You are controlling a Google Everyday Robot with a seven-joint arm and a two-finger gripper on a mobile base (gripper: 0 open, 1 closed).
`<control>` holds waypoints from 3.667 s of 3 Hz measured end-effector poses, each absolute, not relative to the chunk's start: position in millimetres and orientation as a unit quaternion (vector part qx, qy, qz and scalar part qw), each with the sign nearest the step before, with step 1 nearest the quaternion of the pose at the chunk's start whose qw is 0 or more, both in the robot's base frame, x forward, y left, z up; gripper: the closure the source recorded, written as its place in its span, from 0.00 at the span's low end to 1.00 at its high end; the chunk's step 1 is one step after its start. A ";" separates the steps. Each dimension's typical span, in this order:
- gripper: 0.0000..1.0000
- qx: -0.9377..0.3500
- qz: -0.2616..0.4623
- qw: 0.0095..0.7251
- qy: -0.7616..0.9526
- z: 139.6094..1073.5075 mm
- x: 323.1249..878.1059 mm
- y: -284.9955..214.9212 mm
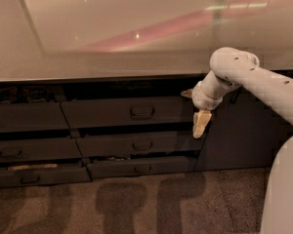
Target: Open top drawer
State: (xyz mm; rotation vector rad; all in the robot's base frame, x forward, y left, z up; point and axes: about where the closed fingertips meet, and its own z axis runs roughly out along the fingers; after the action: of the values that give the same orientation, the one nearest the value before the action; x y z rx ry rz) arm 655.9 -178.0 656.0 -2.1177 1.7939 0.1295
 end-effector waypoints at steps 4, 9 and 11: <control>0.96 -0.750 0.046 0.181 0.635 655.9 655.8 -177.9; 1.00 -0.752 0.031 0.187 0.631 682.4 649.0 -180.3; 1.00 -0.758 -0.011 0.206 0.619 692.5 627.8 -181.0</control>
Offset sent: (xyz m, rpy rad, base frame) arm 0.0000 0.0000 0.0000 0.0000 0.0000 0.0000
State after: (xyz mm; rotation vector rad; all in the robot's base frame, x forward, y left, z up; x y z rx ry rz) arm 627.8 -181.0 692.5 -2.1132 1.7243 -0.0295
